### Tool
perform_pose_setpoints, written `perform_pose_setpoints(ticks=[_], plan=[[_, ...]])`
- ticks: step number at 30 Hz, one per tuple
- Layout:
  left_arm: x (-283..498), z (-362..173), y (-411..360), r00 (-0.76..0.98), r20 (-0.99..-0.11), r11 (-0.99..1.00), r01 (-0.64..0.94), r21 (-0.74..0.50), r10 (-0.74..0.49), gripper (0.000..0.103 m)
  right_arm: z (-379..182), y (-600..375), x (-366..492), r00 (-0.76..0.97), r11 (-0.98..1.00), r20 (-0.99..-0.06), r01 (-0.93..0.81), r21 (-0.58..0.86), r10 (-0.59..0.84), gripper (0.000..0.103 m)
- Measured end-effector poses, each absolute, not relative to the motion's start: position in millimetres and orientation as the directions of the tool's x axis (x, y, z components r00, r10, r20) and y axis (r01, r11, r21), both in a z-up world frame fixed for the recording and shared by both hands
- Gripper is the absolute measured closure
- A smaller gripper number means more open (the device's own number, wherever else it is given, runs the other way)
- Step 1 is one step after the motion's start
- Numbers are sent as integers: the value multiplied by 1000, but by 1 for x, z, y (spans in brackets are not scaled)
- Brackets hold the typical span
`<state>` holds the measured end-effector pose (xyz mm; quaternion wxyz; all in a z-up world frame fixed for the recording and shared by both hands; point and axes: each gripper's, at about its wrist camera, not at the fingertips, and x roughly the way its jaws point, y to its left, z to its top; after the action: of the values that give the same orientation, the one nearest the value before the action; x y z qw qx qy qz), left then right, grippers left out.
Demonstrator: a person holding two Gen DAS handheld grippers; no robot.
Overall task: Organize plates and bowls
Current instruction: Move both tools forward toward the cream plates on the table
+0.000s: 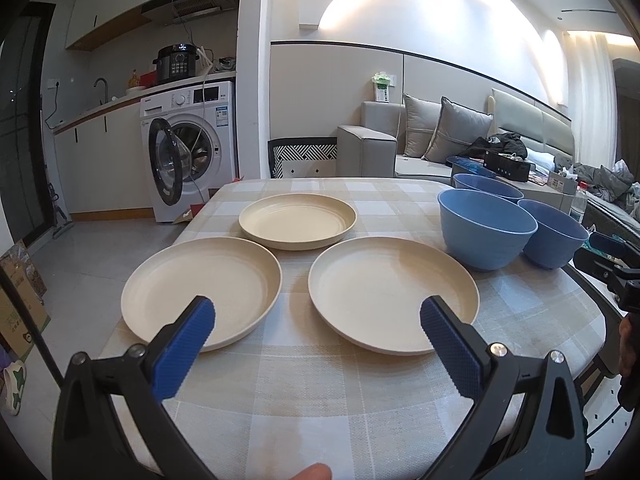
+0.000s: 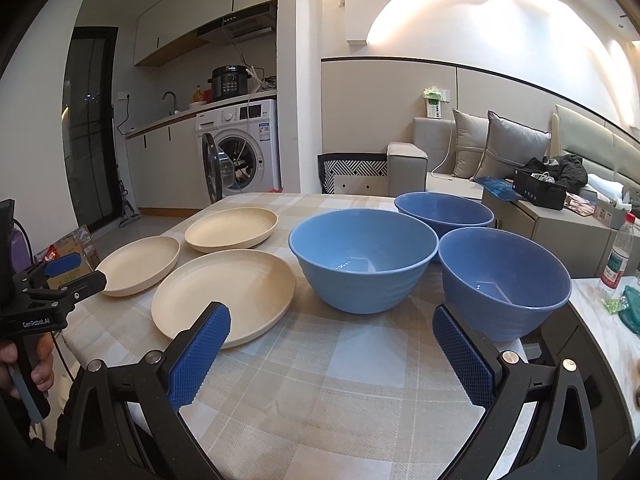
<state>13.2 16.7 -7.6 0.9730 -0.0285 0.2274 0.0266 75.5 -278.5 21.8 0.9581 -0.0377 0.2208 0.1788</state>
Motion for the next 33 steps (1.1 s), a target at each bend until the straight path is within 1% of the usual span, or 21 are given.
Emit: perform_pose_setpoints(ticks=[4, 13, 23, 33], plan=[[17, -6, 21, 894, -447, 996, -70, -47, 42, 0, 22, -273, 80, 830, 927, -443, -375, 7, 339, 0], [23, 1, 27, 896, -441, 995, -82, -47, 53, 0, 35, -257, 87, 824, 906, -426, -424, -22, 375, 0], [35, 10, 34, 891, -448, 993, -102, -51, 69, 0, 48, -241, 104, 804, 884, -419, -467, -5, 422, 0], [49, 15, 46, 890, -449, 991, -117, -65, 76, 0, 54, -222, 122, 782, 867, -434, -498, -5, 447, 0]])
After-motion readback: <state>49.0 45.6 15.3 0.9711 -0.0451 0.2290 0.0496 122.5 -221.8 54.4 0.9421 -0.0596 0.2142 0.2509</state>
